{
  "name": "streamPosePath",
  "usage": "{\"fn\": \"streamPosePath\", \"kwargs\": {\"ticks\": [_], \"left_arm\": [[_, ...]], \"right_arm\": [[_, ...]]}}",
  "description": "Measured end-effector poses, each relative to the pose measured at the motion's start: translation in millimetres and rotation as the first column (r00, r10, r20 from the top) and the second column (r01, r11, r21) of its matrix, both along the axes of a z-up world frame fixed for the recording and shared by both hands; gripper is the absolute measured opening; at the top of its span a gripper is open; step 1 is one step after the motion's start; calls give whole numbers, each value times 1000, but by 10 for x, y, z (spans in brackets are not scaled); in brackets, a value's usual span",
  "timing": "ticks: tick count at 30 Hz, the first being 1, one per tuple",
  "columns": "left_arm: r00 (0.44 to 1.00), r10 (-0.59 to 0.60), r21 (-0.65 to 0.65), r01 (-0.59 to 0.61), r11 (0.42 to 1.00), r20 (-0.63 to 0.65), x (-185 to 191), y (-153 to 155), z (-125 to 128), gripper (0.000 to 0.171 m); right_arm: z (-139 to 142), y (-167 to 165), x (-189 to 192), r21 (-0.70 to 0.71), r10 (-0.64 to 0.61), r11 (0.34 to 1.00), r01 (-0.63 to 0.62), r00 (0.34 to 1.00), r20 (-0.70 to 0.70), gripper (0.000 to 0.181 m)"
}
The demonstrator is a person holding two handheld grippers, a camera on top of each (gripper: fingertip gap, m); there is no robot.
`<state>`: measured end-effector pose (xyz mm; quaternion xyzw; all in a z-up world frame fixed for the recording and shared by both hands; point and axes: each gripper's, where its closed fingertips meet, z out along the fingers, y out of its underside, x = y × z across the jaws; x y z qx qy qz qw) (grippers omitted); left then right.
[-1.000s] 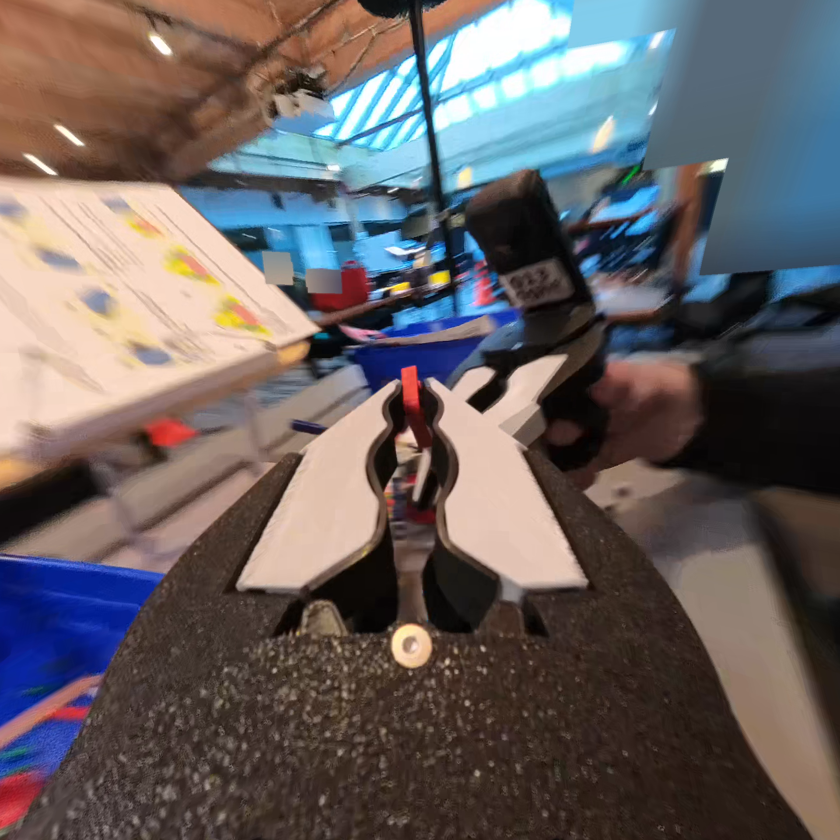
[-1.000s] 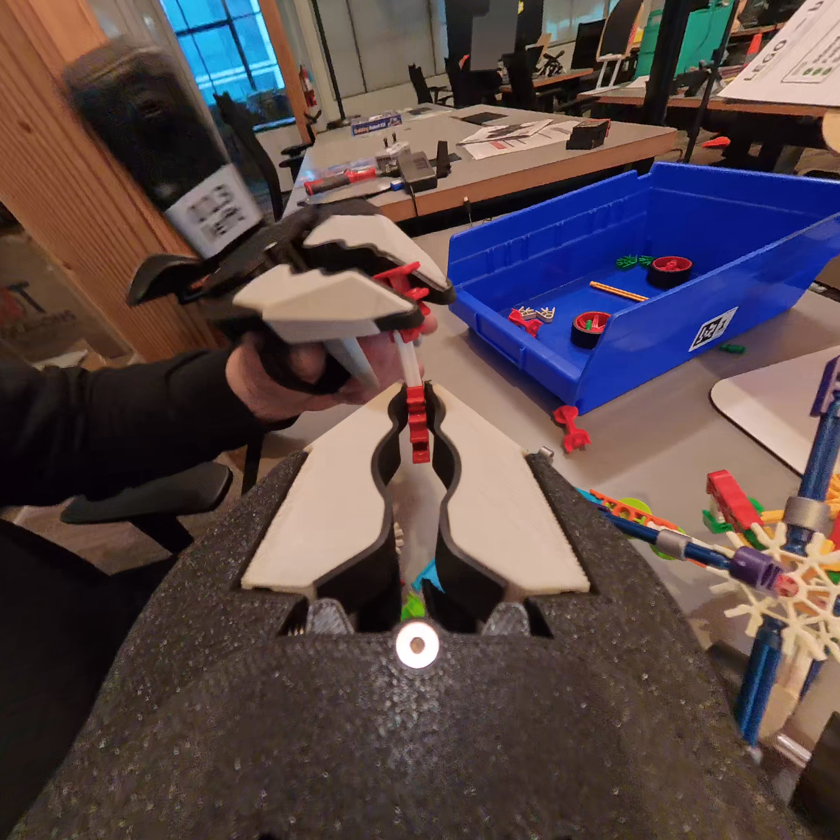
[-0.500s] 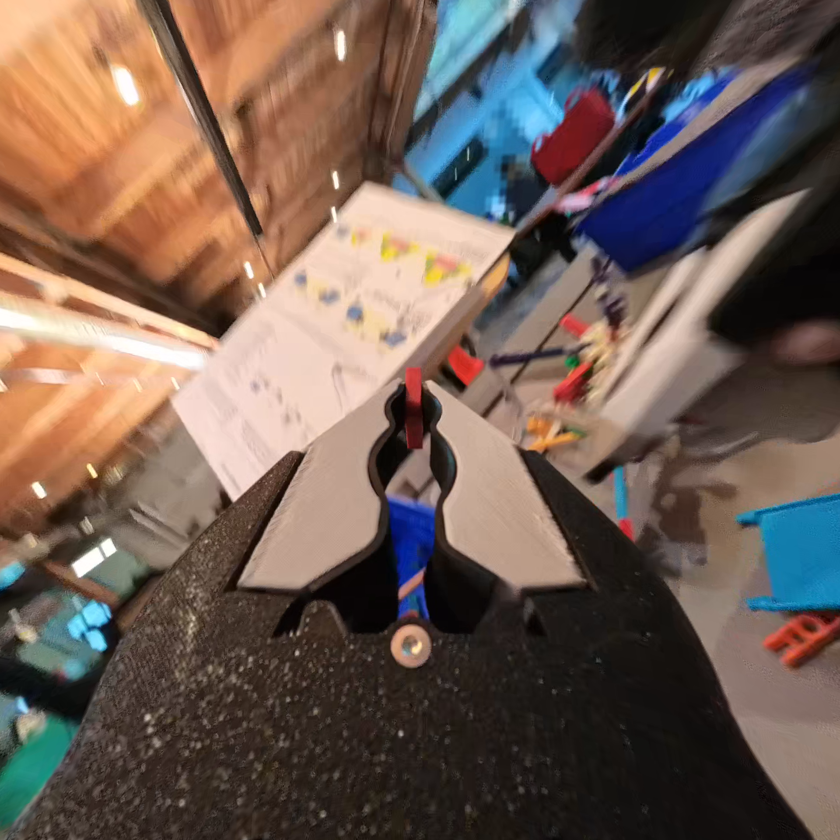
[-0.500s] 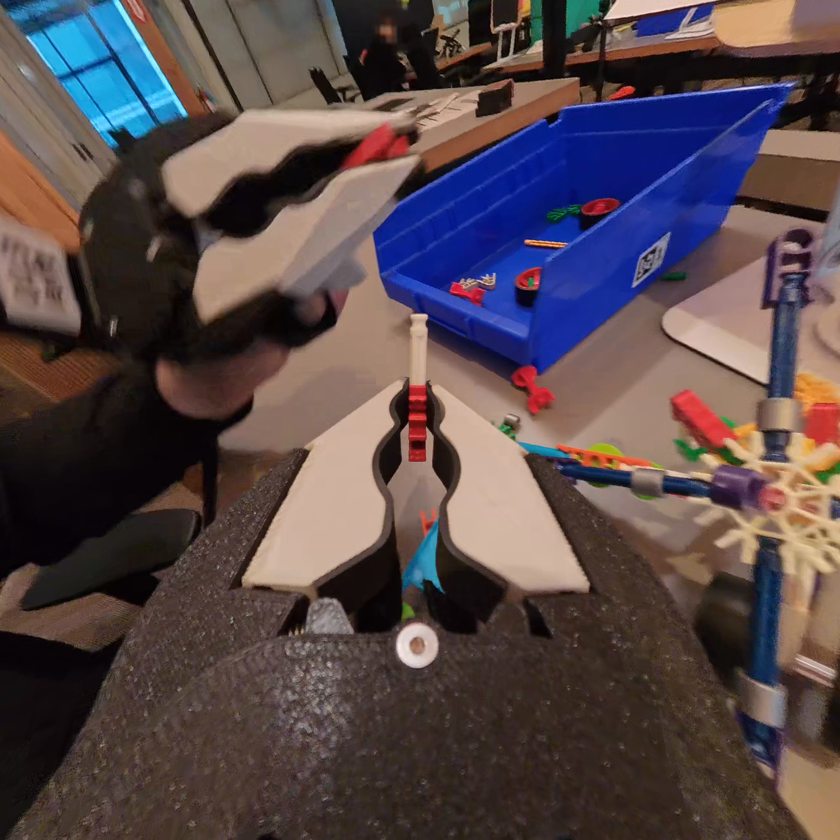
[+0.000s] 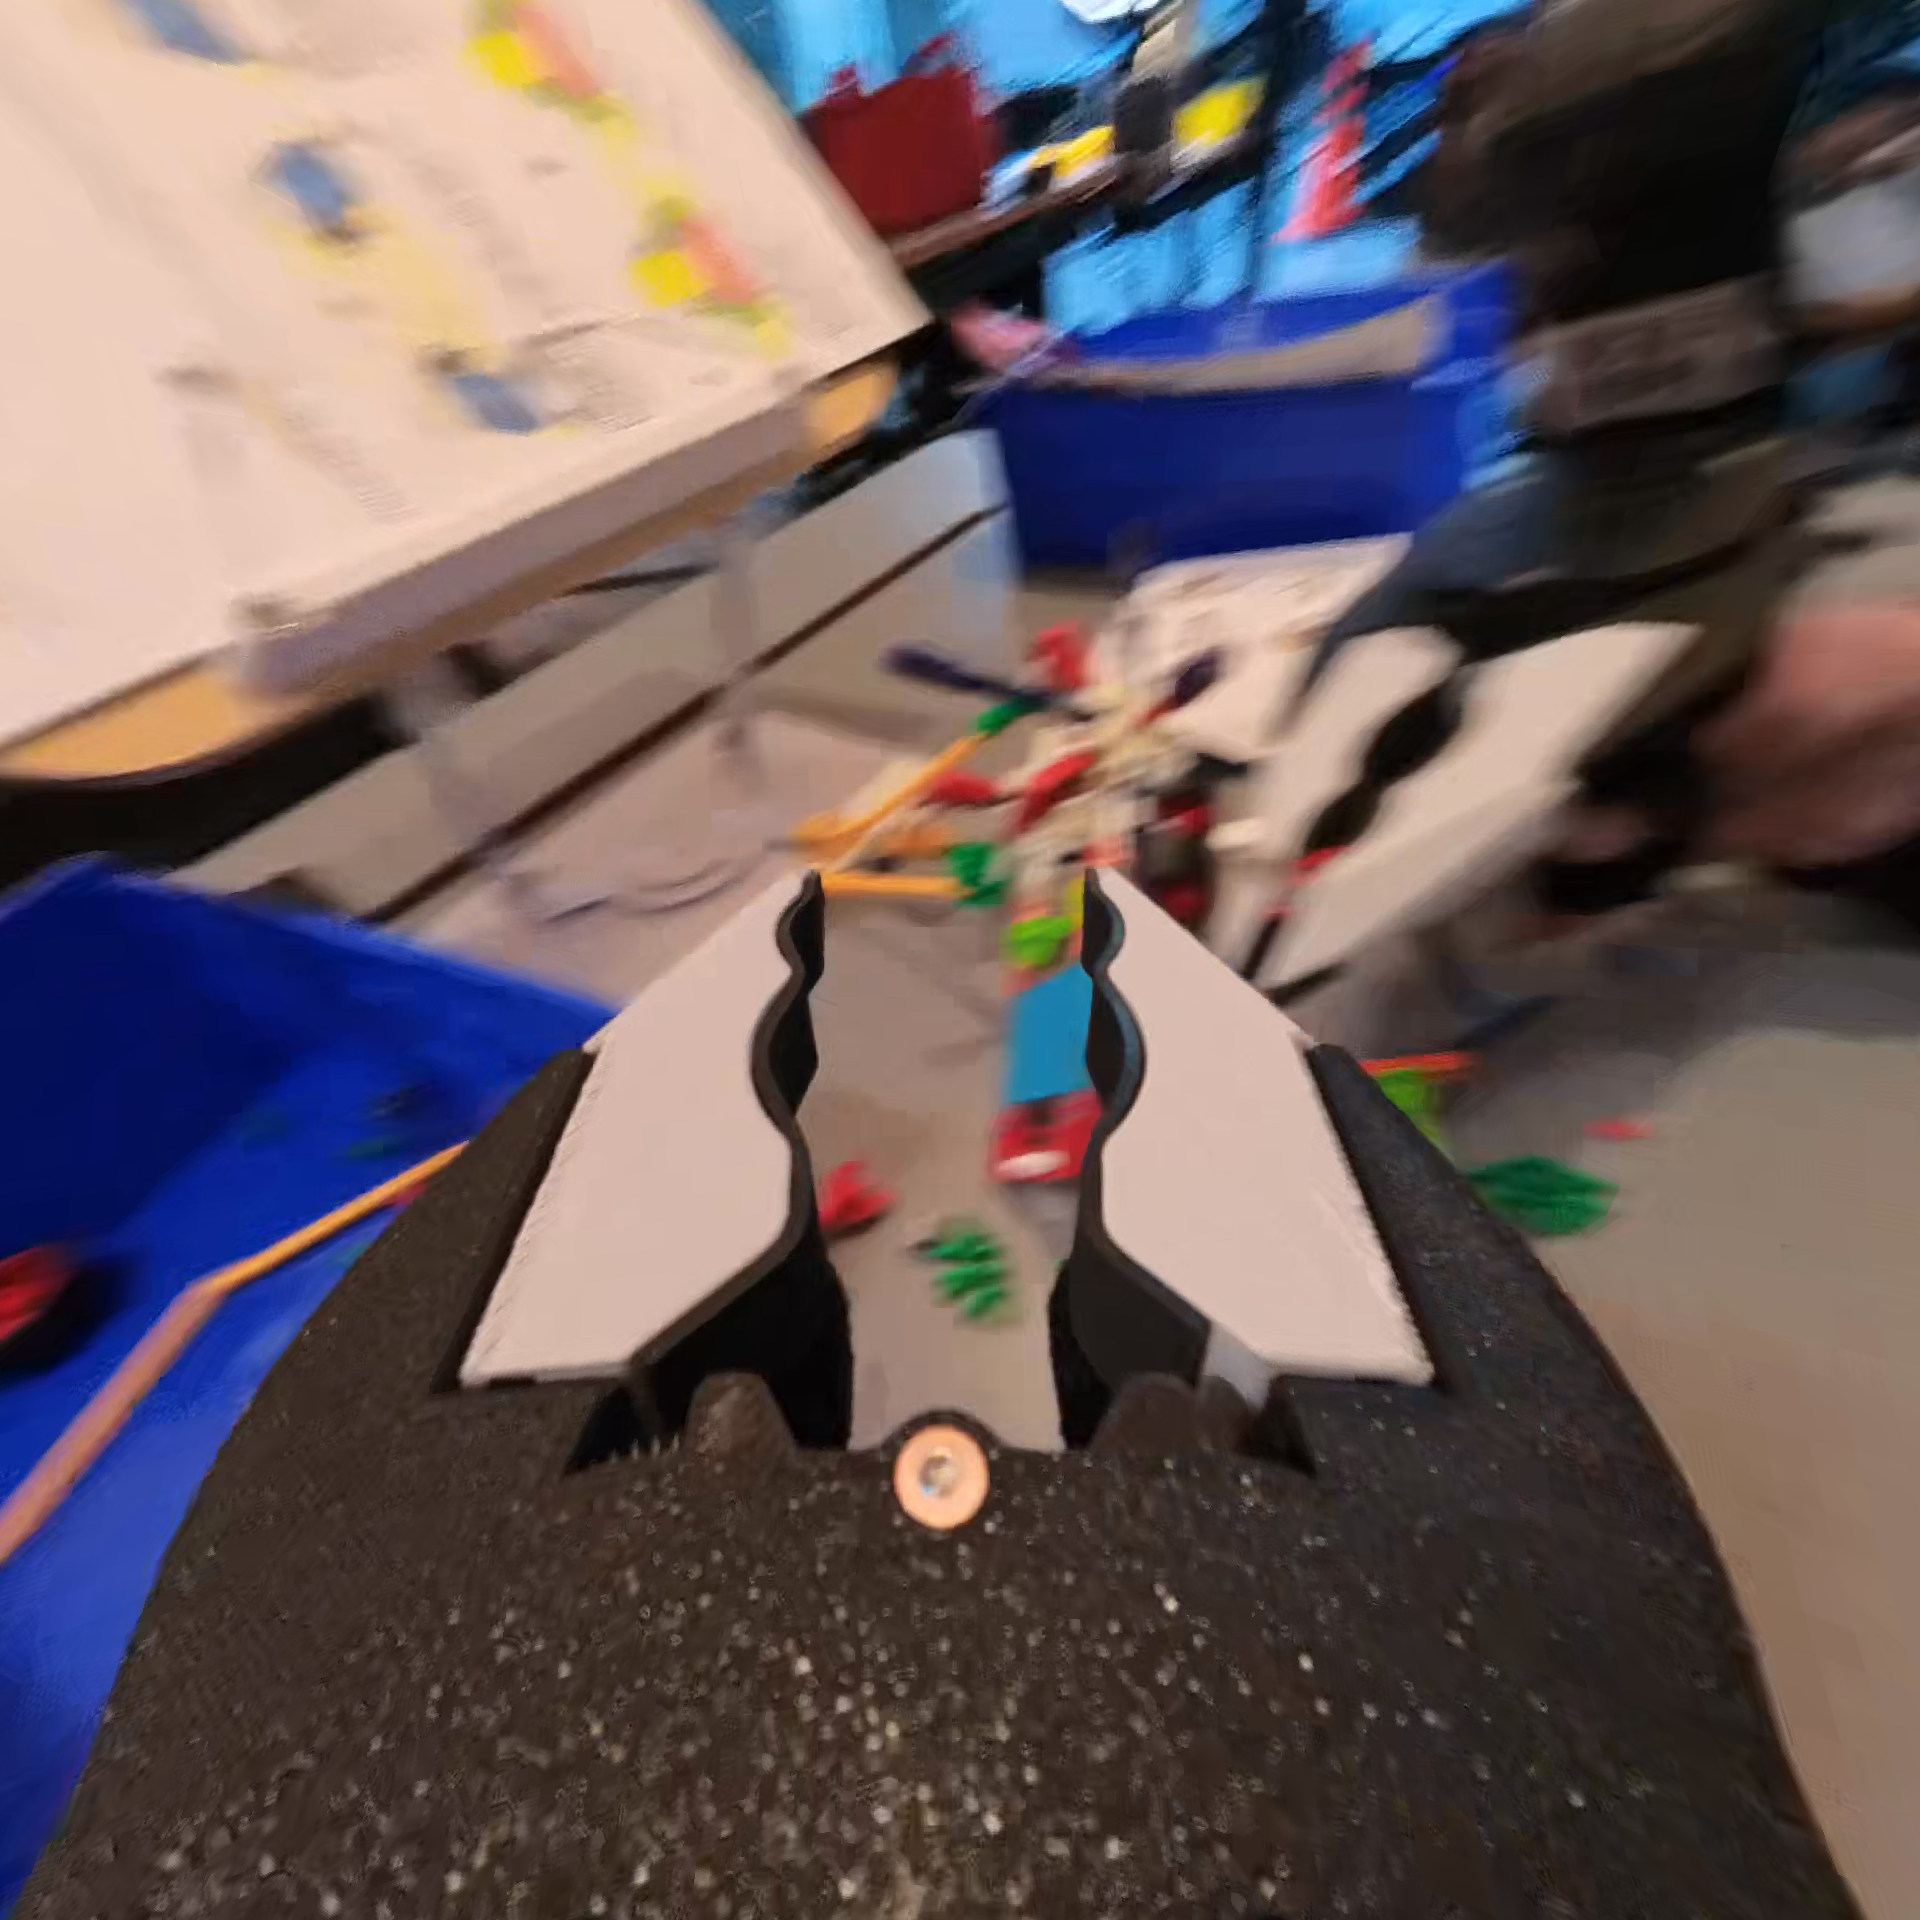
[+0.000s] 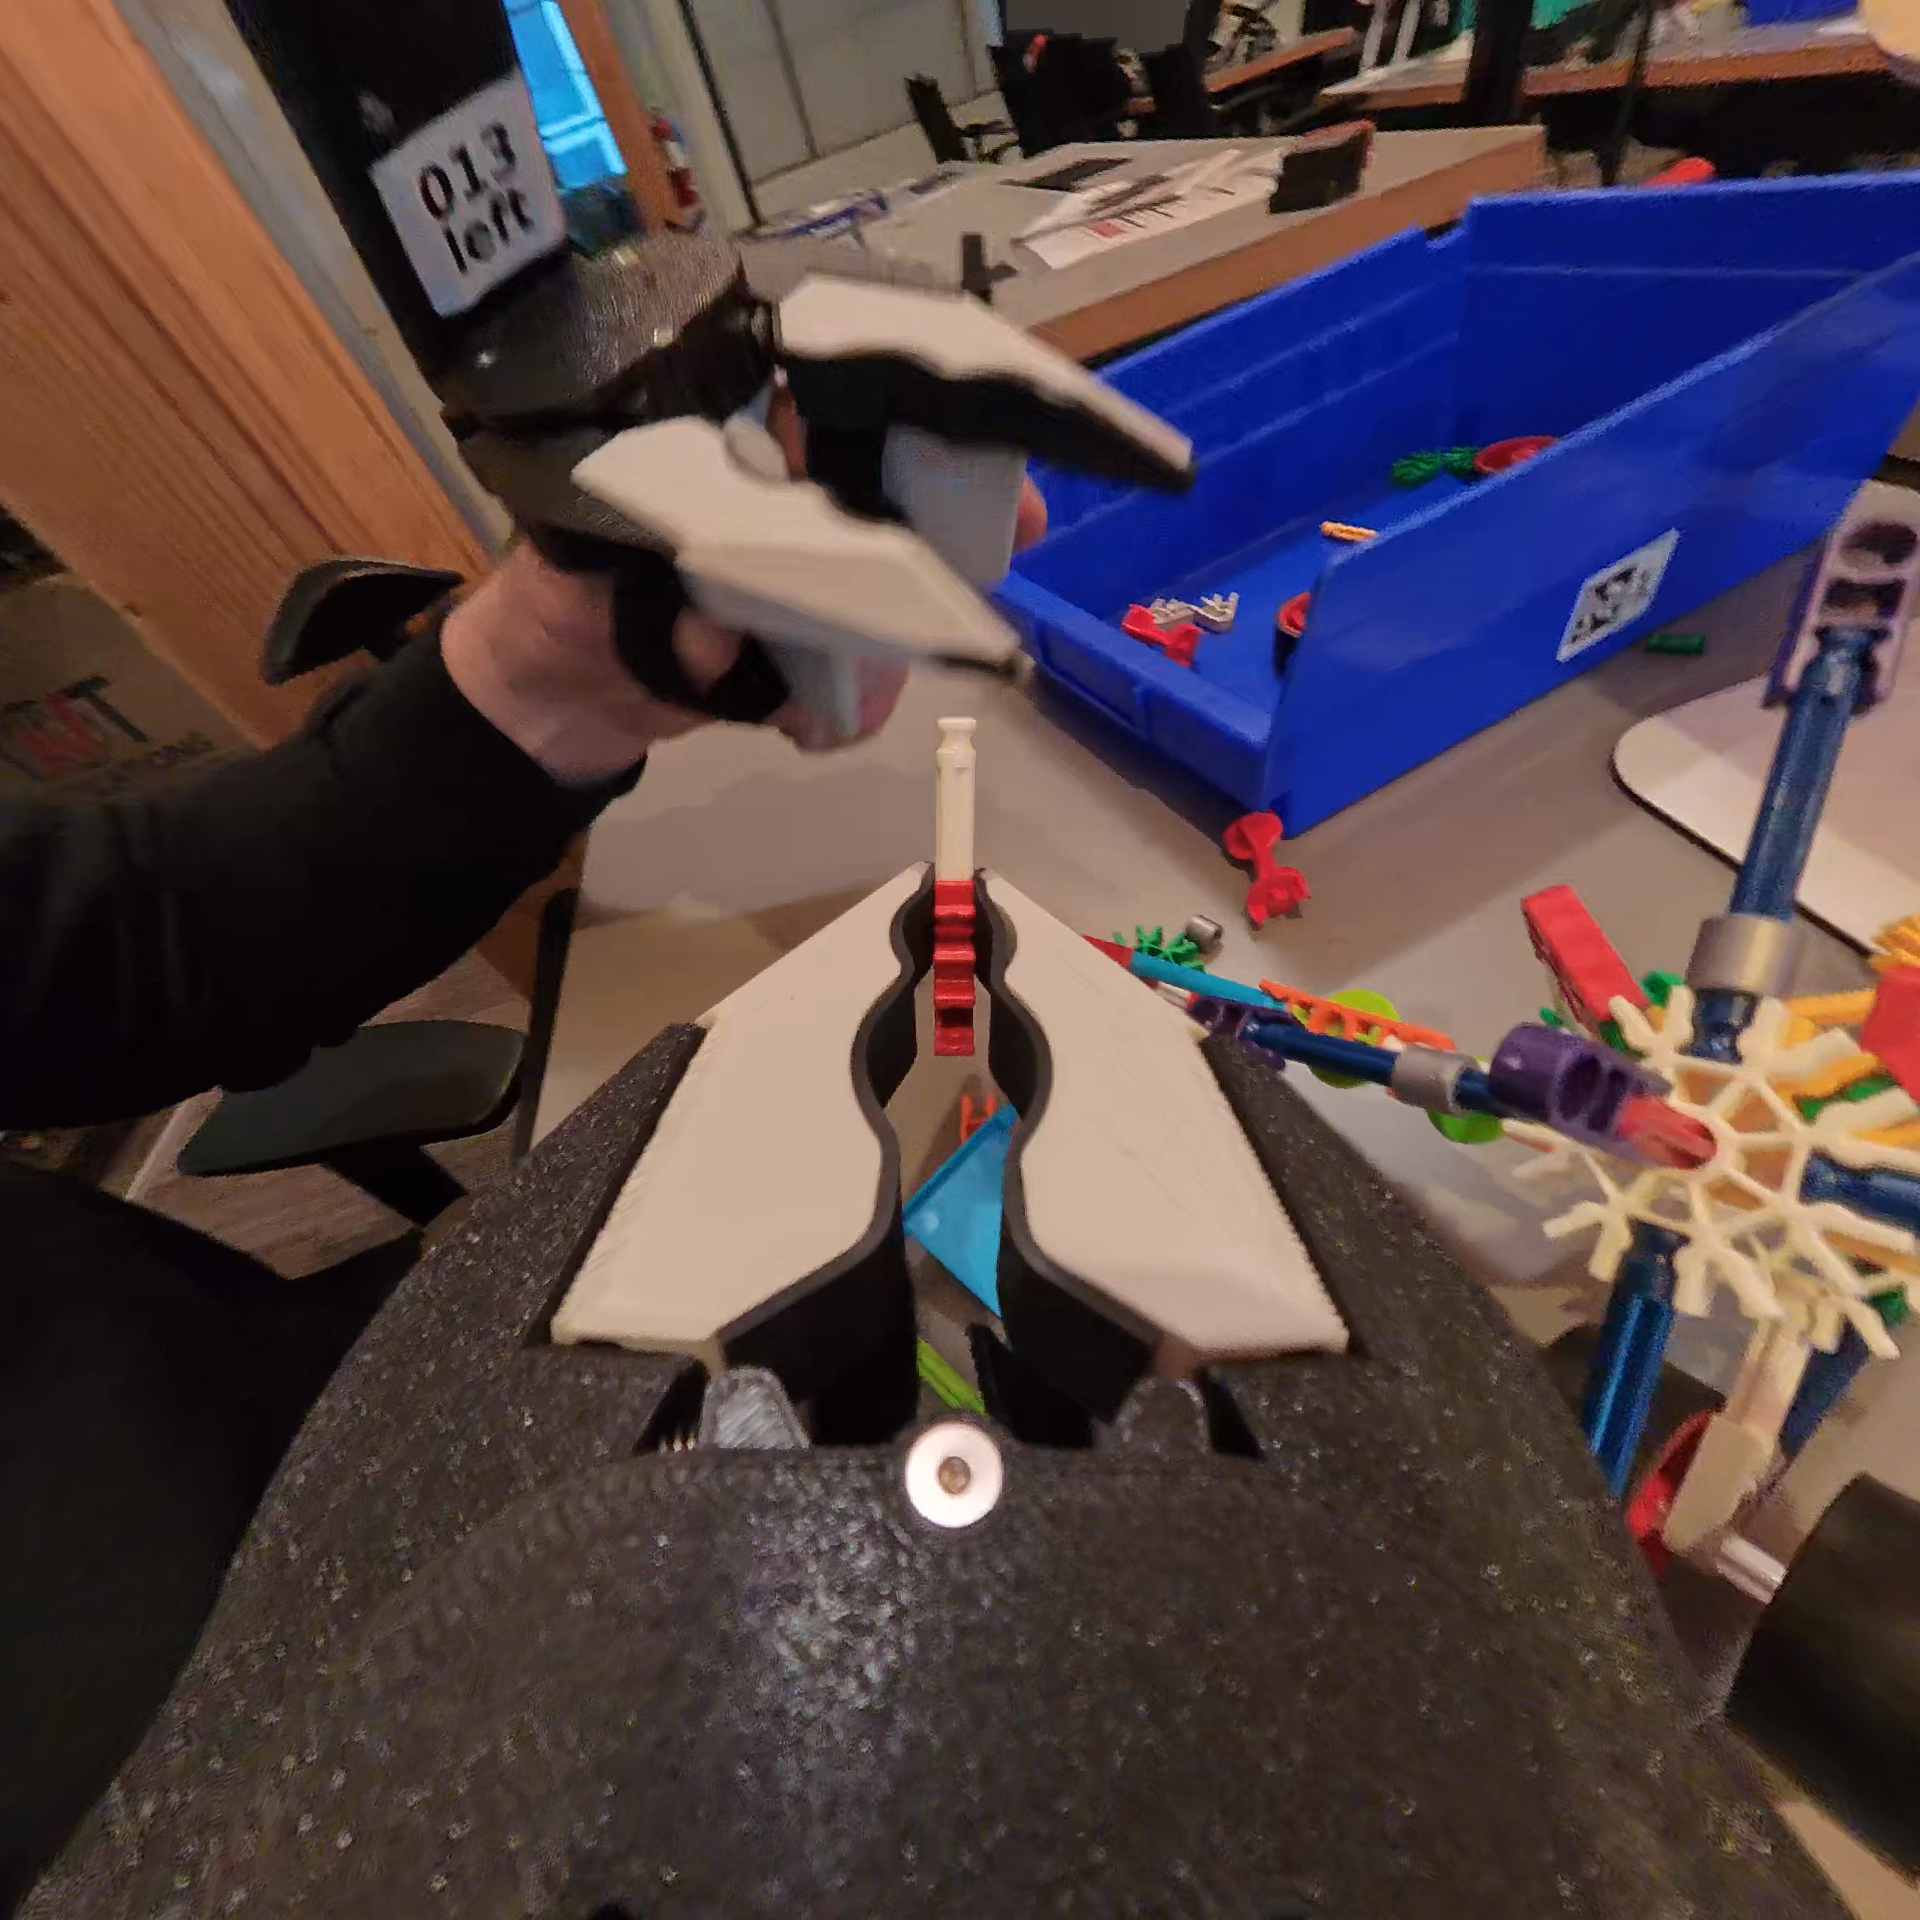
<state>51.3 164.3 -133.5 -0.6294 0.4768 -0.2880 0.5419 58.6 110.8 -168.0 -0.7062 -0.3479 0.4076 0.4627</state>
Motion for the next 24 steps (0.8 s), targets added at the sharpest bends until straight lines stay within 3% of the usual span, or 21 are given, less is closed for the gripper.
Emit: {"fn": "streamPosePath", "kwargs": {"ticks": [3,6,10,12,13,18,20,24], "left_arm": [[980,-166,-105,178,978,114,225,-417,20,34],[936,-290,-194,327,925,199,331,-654,6,38],[917,-337,-181,376,909,212,354,-738,35,37],[910,-362,-163,396,904,204,390,-794,29,8],[911,-372,-155,399,904,177,410,-822,-13,5],[908,-341,-114,376,920,242,393,-827,121,3],[898,-313,-94,356,930,310,336,-787,259,2],[870,-321,-100,382,919,375,293,-799,366,3]], "right_arm": [[40,-86,-2,21,61,998,-61,998,16,4],[32,-145,-5,31,90,995,-92,995,51,4],[12,-214,3,49,114,992,-119,988,101,4],[10,-262,-22,50,134,989,-141,984,120,4],[1,-276,-28,42,141,988,-147,981,131,4],[107,-247,-3,61,104,992,-108,992,72,8],[116,-262,12,61,111,992,-113,993,44,20],[204,-258,30,127,89,988,-90,996,11,4]]}}
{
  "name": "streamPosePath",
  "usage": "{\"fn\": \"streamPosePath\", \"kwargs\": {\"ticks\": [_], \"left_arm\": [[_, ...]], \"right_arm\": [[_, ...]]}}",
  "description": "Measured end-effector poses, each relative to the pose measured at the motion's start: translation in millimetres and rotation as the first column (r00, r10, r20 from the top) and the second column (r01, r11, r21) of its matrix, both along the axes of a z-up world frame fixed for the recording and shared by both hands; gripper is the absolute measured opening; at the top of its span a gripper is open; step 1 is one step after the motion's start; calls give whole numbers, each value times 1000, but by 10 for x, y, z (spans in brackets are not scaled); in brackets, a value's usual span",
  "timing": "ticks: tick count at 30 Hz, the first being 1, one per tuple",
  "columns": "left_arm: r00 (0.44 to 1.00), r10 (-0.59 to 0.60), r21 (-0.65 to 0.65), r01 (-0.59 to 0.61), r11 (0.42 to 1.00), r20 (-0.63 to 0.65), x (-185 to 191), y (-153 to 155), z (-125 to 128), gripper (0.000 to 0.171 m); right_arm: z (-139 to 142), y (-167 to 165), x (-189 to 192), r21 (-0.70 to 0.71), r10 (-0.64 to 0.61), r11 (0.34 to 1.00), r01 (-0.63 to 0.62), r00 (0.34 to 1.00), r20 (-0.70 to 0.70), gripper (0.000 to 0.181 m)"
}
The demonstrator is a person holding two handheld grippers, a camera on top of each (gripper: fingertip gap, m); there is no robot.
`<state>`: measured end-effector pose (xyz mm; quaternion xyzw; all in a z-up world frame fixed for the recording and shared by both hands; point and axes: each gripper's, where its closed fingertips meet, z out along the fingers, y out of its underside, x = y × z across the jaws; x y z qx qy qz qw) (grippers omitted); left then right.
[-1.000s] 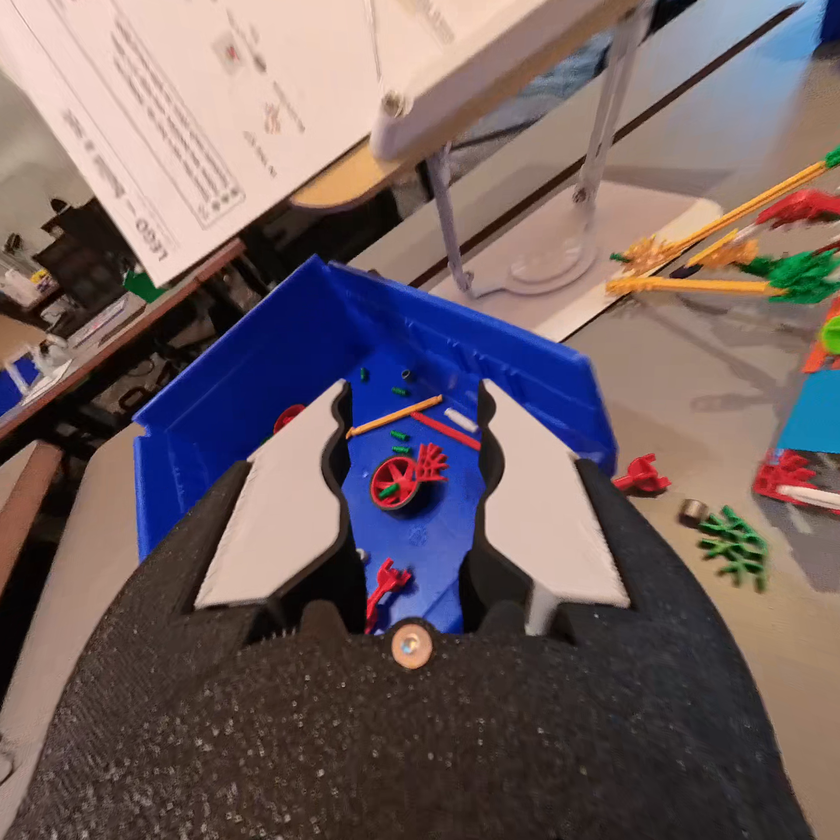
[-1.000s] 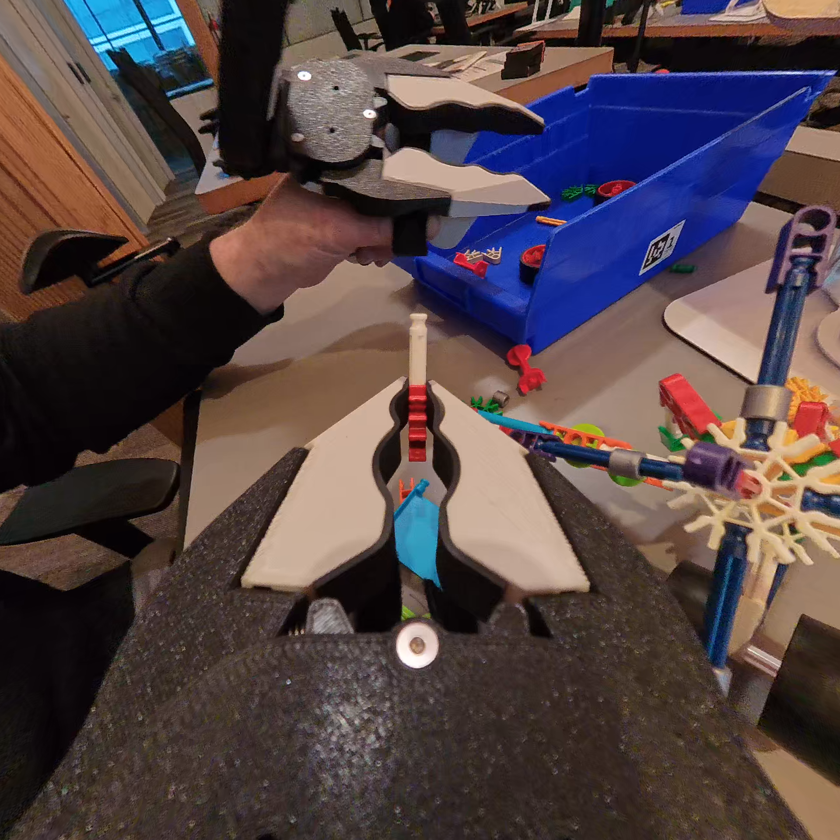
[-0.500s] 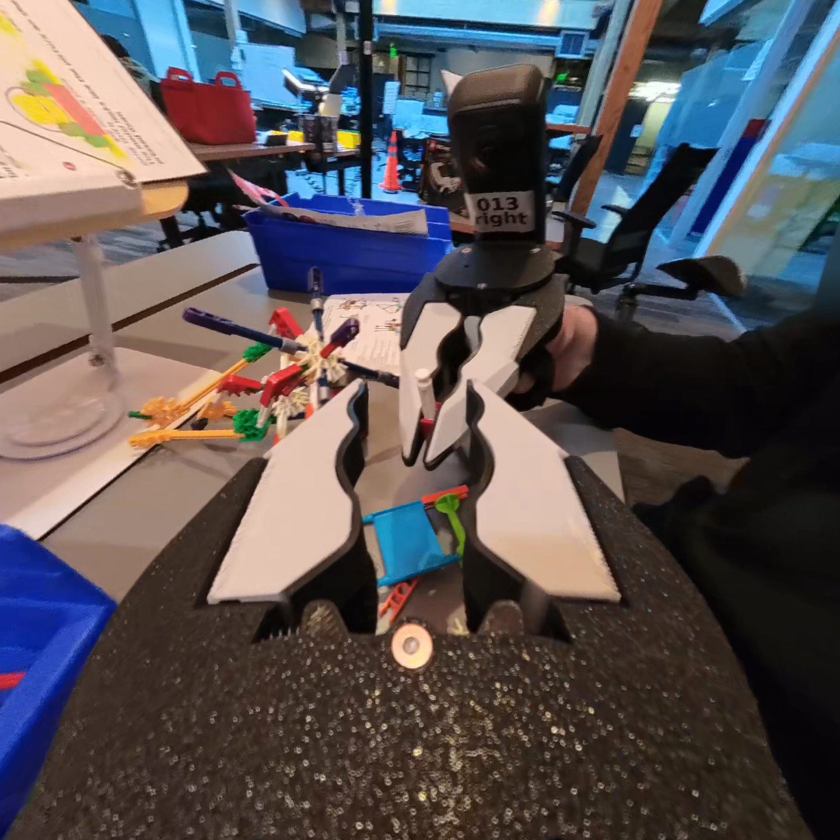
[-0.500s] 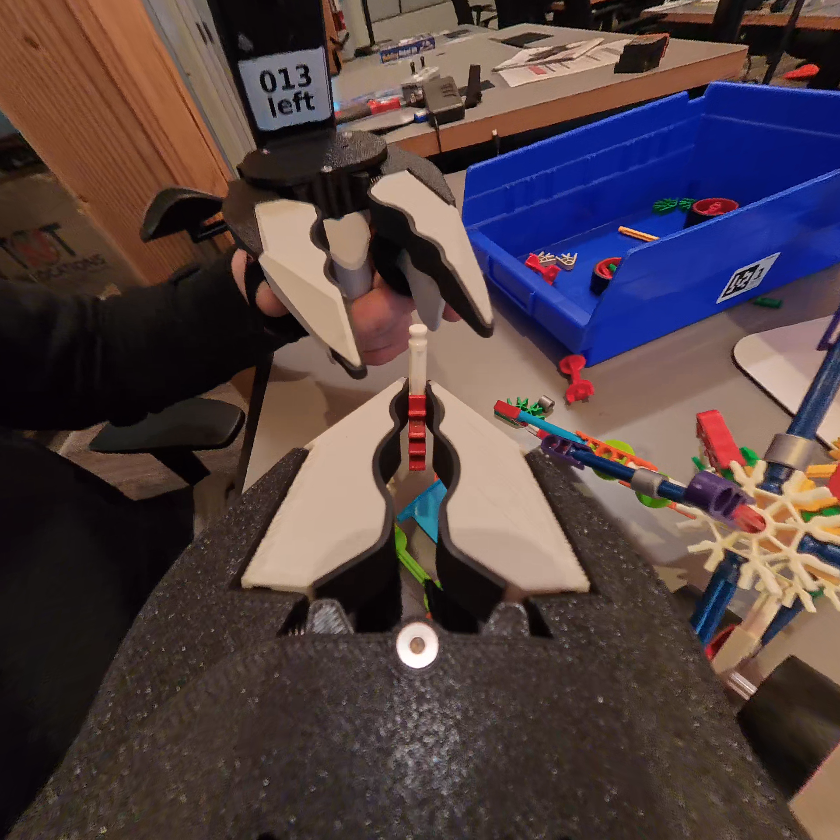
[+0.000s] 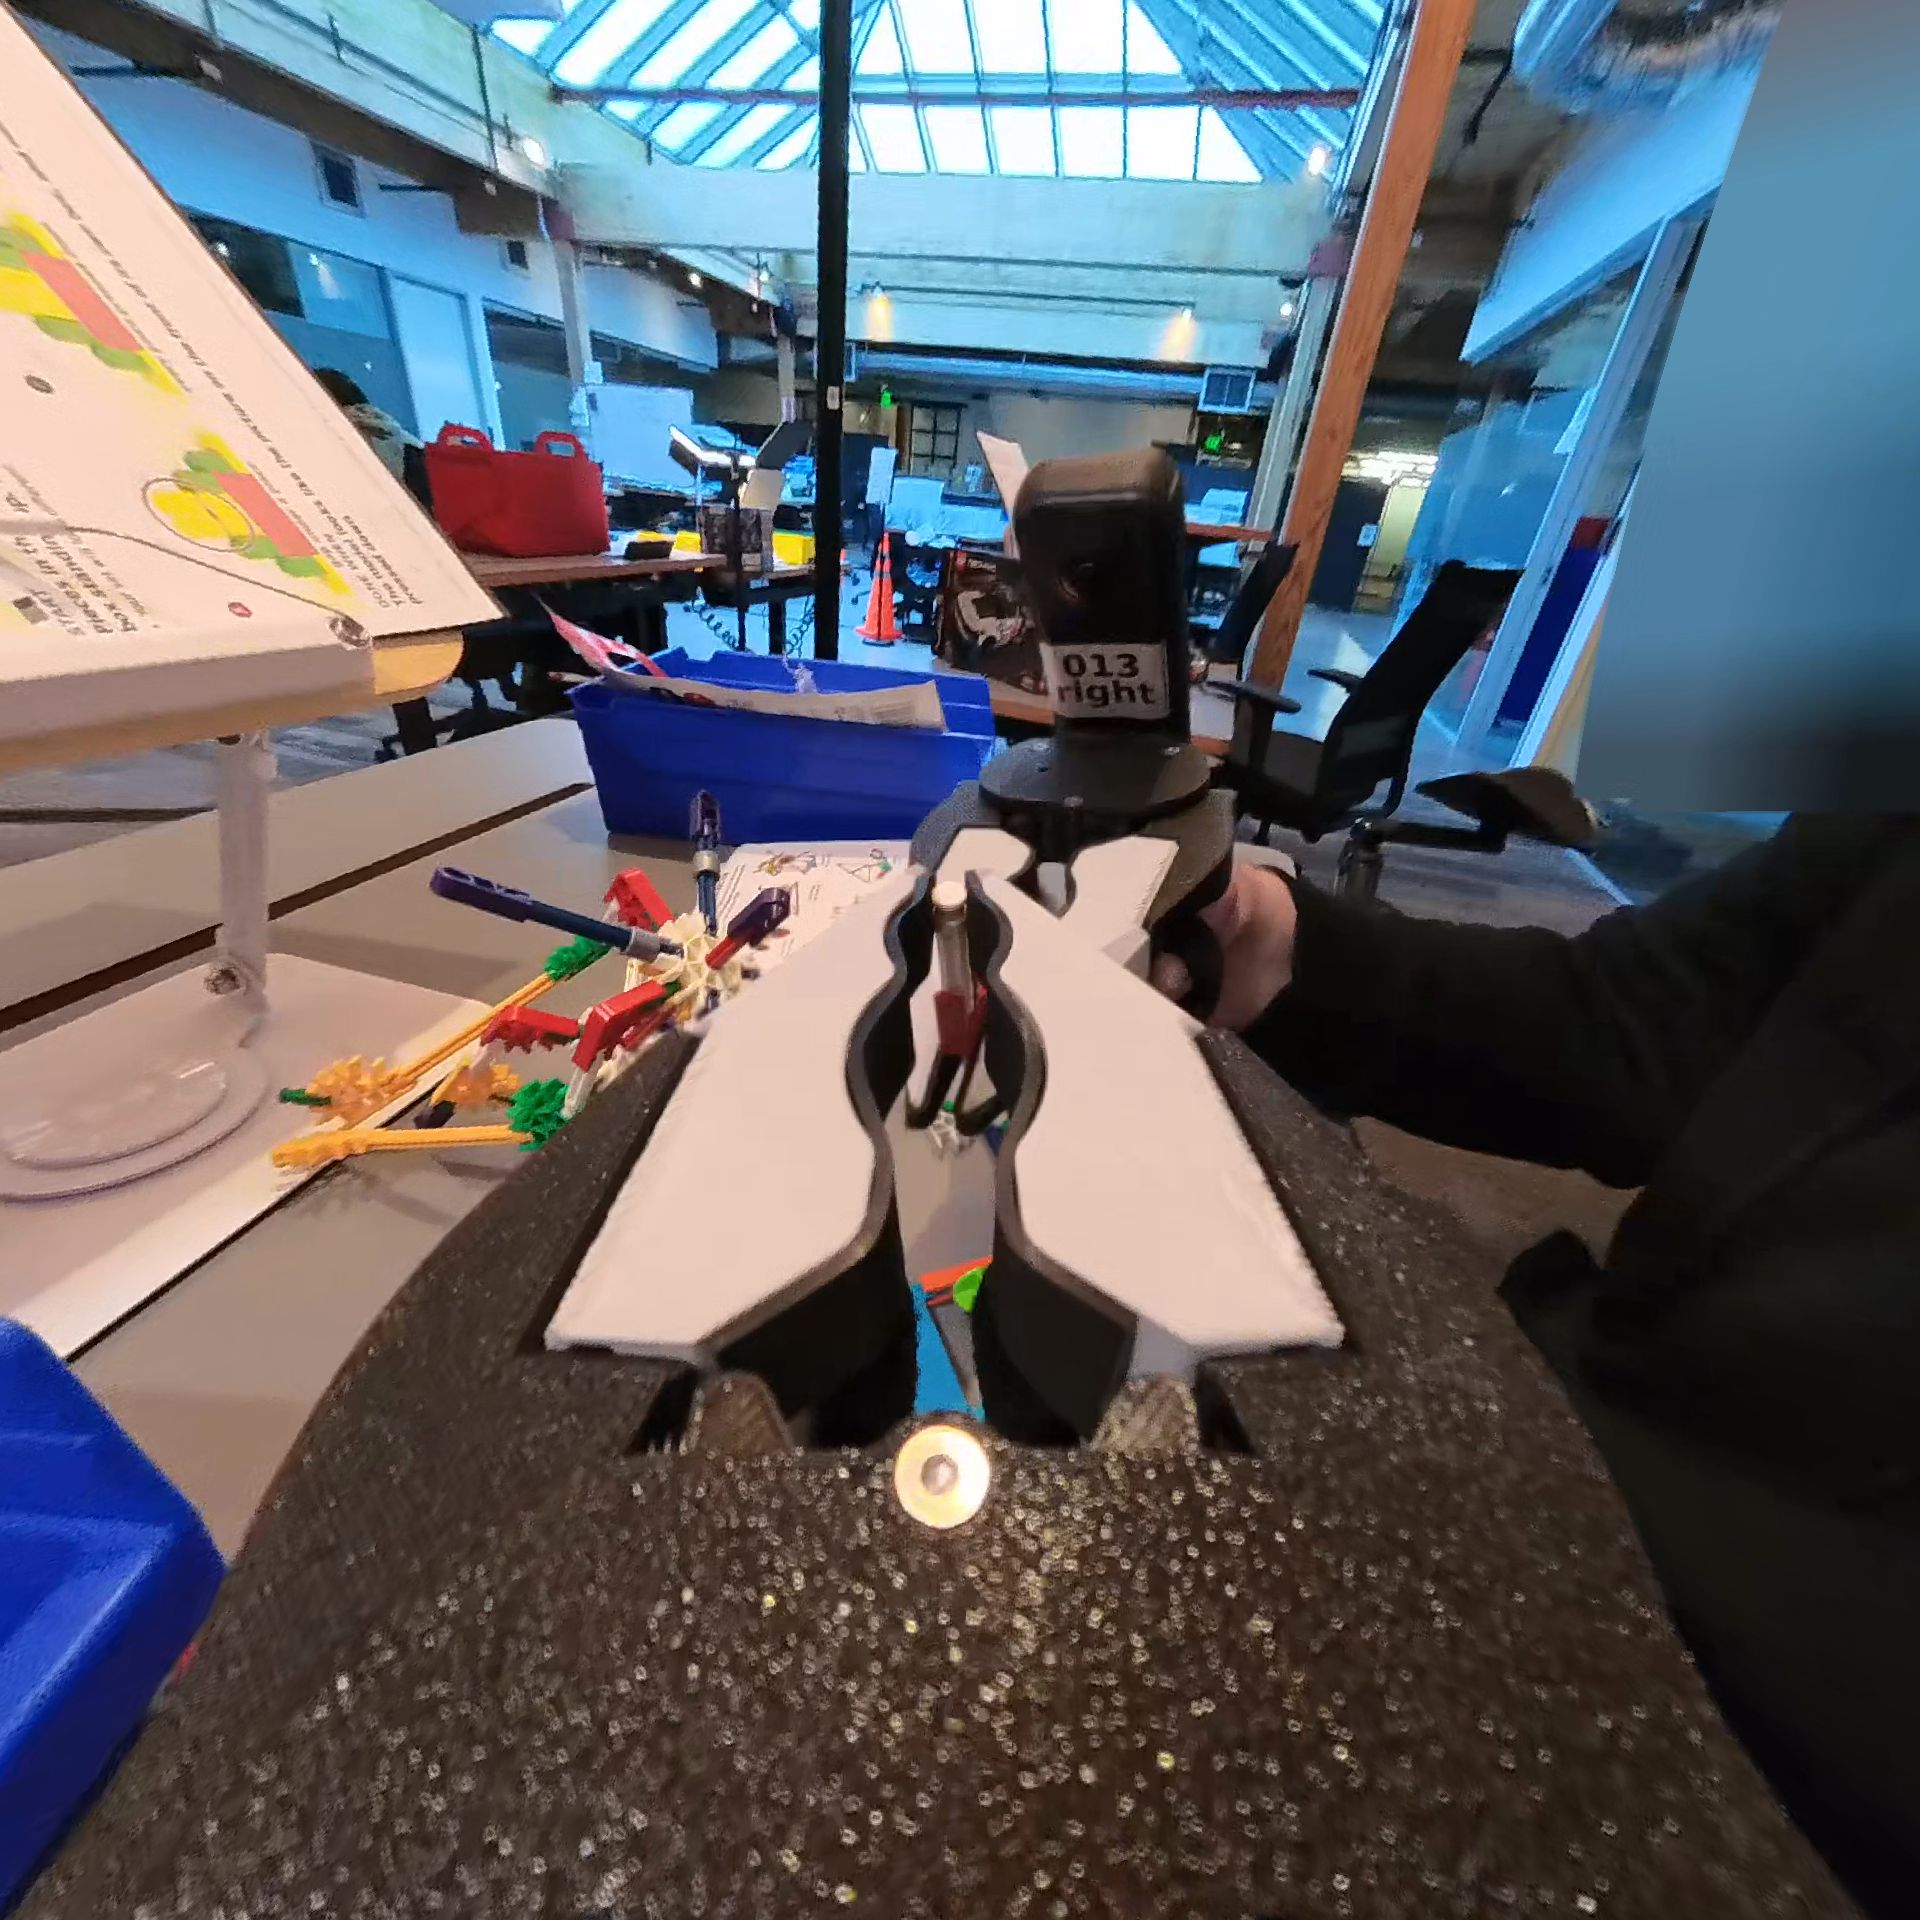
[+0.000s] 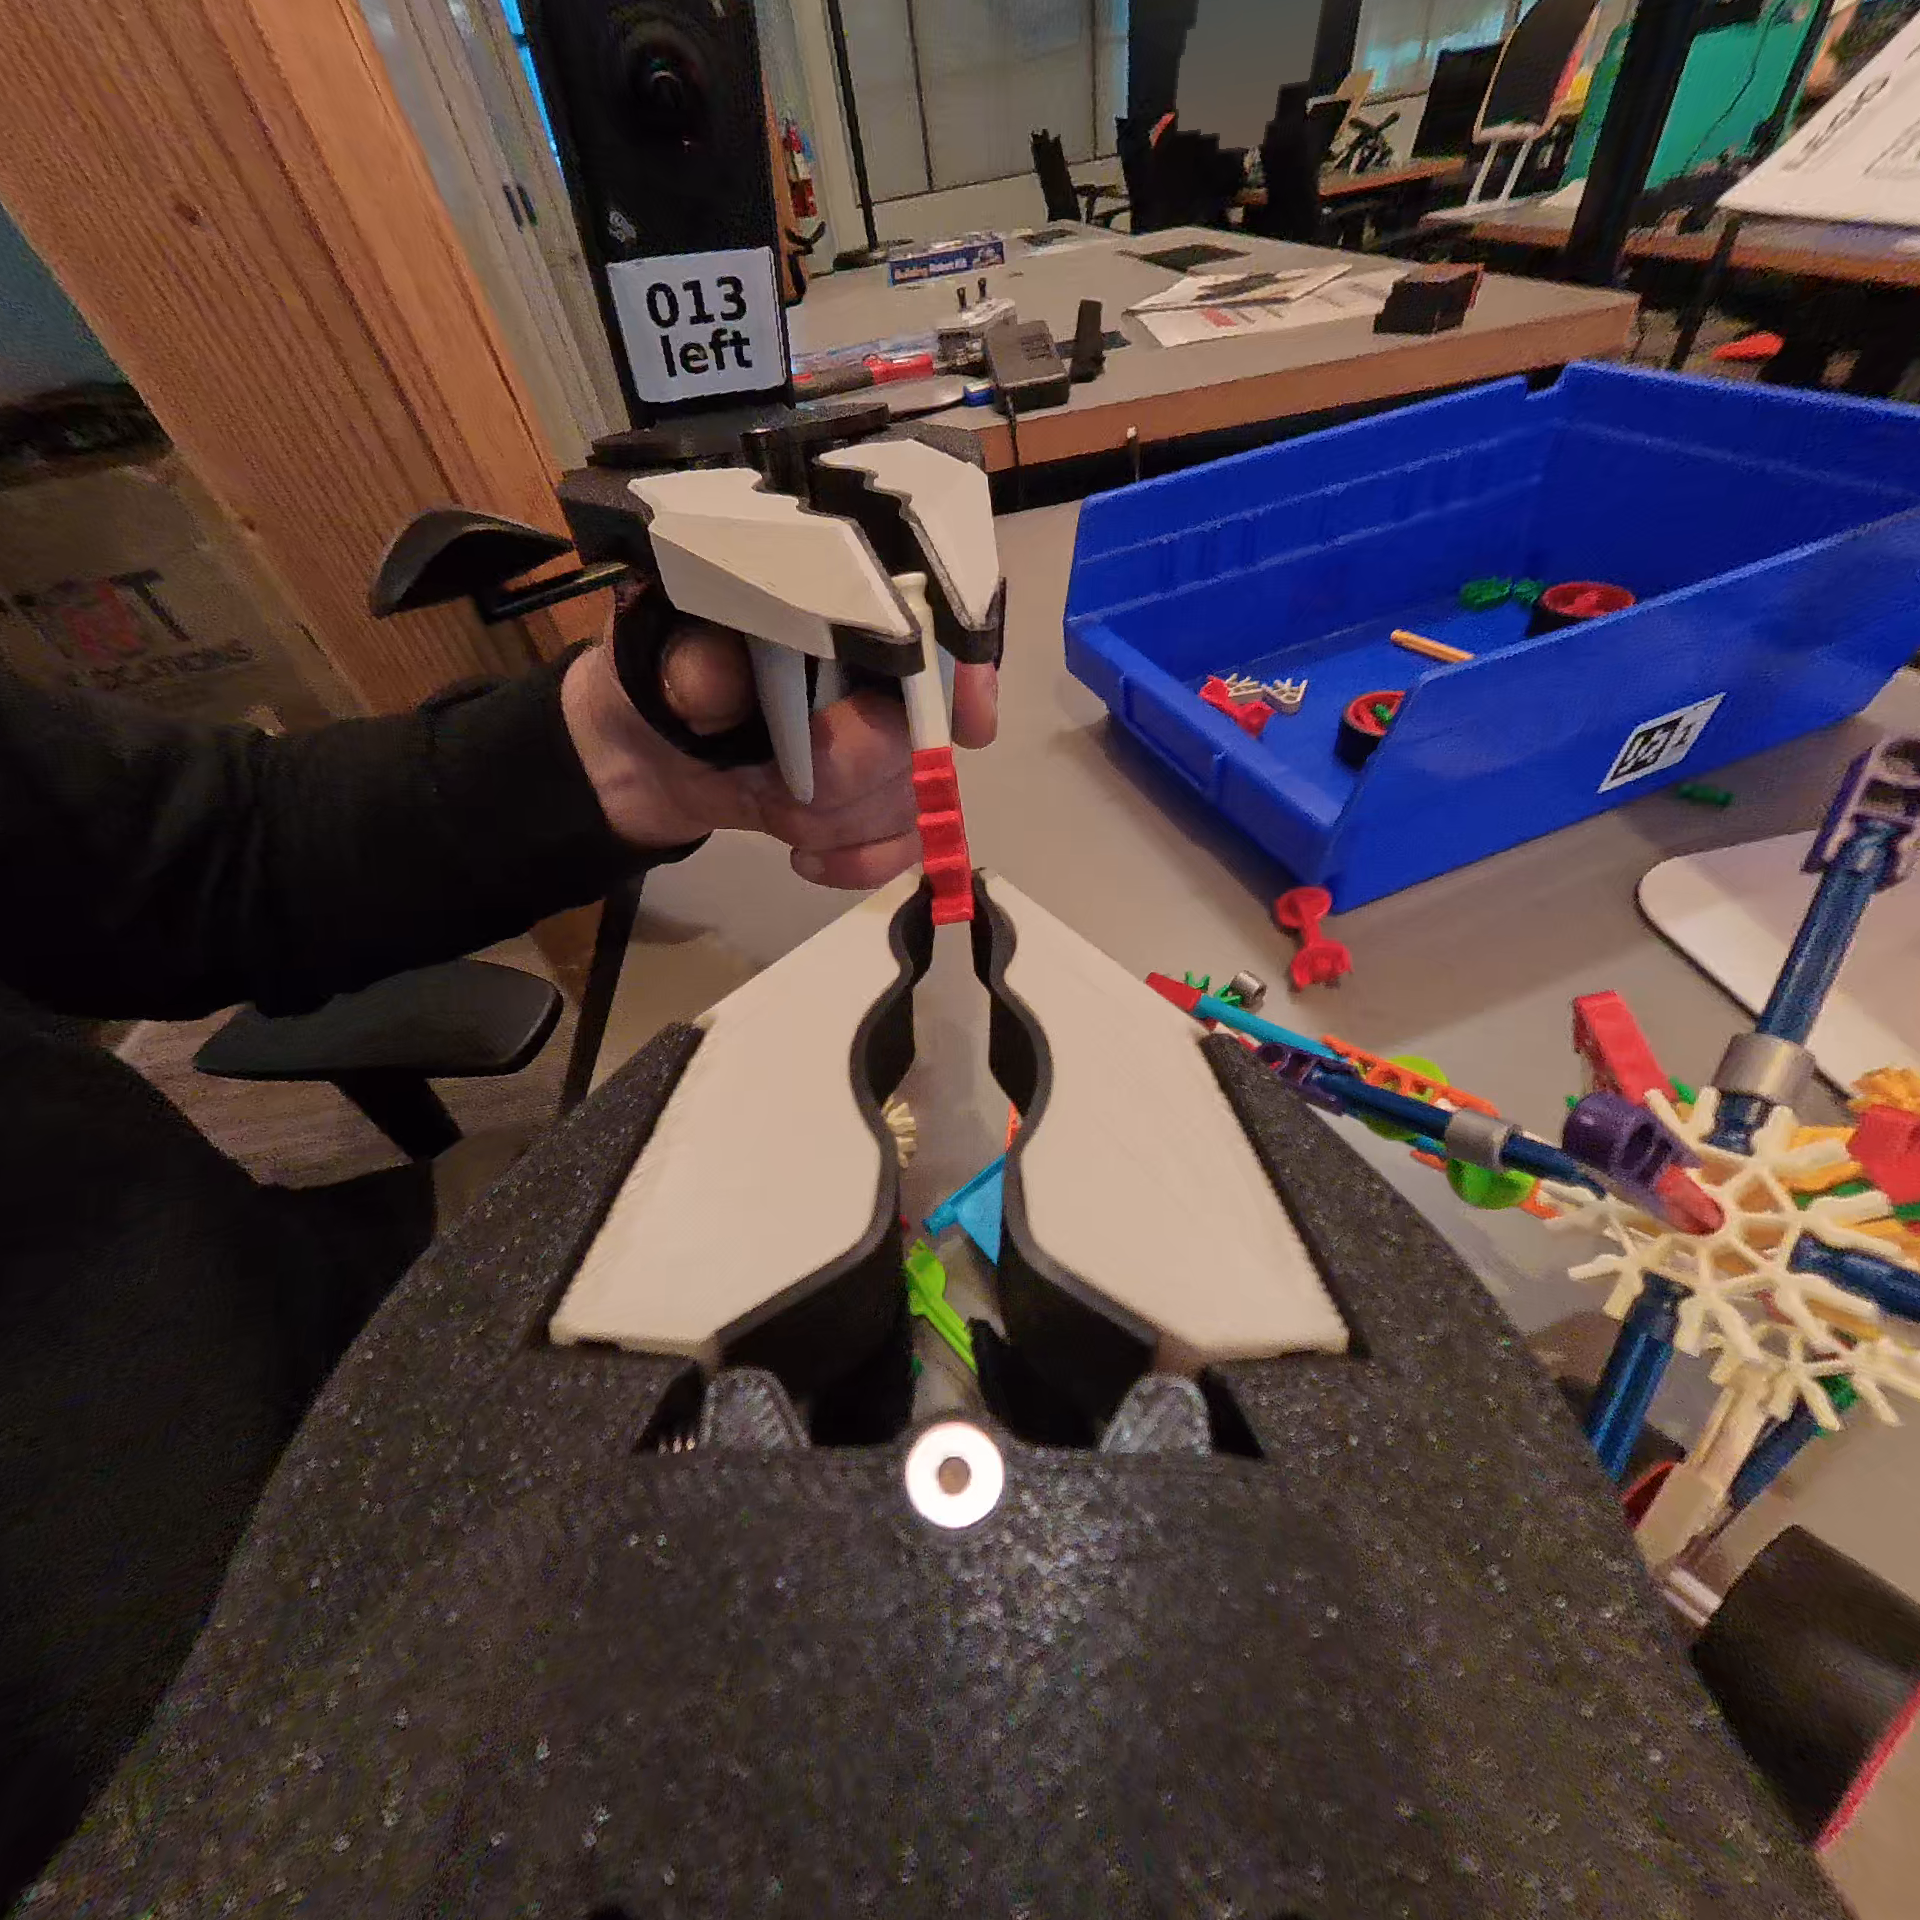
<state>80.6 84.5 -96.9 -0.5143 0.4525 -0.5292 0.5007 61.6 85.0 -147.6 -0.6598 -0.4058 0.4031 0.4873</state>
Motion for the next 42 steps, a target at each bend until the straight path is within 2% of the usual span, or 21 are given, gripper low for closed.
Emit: {"fn": "streamPosePath", "kwargs": {"ticks": [5,6,8,13,15,18,23,26,29,32,33,36,39,40,42], "left_arm": [[1000,-15,26,15,1000,12,5,-50,36,3],[1000,-15,38,15,999,-2,19,-61,15,3],[1000,-8,53,9,999,-14,48,-75,-15,4],[998,-47,51,49,998,-44,70,-134,-70,5],[995,-54,79,61,995,-87,94,-164,-139,7],[995,-17,147,32,989,-100,102,-152,-120,5],[994,-26,179,45,983,-105,105,-196,-52,7],[992,15,266,18,964,-125,111,-200,-50,5],[982,138,449,-67,891,-127,122,-180,-23,6],[960,260,608,-149,780,-99,120,-160,5,6],[947,311,669,-178,721,-83,116,-153,14,6],[891,453,860,-223,459,-11,157,-177,-37,2],[819,568,922,-277,270,79,33,52,14,1],[809,580,932,-273,236,90,29,55,18,2],[821,564,904,-300,303,84,47,26,55,2]], "right_arm": [[32,-38,-17,33,8,999,-8,1000,9,5],[54,-45,-20,40,9,999,-8,1000,-2,11],[53,-64,-23,56,18,998,-18,1000,10,5],[70,-105,-25,68,27,997,-28,1000,12,3],[100,-122,-11,63,39,997,-39,999,-1,3],[109,-123,-3,66,35,997,-35,999,10,3],[104,-173,-20,50,64,997,-66,998,29,3],[114,-184,-26,25,71,997,-71,997,12,2],[154,-174,-34,-33,69,997,-71,997,-44,3],[185,-156,-45,-62,55,996,-60,996,-72,3],[185,-140,-50,-81,42,996,-49,996,-80,3],[174,-69,-58,-160,20,986,-42,990,-136,2],[178,-55,-116,-188,-12,982,-20,986,-168,2],[181,-2,-115,-206,-49,979,12,983,-176,3],[127,92,-95,-190,-92,980,64,986,-142,3]]}}
